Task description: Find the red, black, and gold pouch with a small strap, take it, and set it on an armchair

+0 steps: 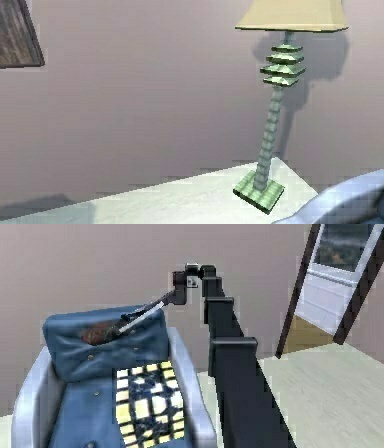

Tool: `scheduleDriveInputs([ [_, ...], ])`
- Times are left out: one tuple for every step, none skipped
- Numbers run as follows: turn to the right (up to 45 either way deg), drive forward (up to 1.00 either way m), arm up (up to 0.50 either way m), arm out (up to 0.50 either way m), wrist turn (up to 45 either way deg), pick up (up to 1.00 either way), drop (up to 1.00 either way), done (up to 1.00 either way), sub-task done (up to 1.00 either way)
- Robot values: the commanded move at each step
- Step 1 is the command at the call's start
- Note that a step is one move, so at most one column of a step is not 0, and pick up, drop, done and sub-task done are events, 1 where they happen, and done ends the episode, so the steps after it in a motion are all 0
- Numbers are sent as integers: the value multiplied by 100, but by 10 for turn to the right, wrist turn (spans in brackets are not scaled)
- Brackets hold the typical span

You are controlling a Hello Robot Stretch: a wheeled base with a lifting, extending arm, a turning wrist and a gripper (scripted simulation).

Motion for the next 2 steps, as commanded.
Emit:
scheduleDriveInputs([
  [0, 0, -38, 0, 0, 0, 0, 0, 0],
  [0, 0, -32, 0, 0, 0, 0, 0, 0],
])
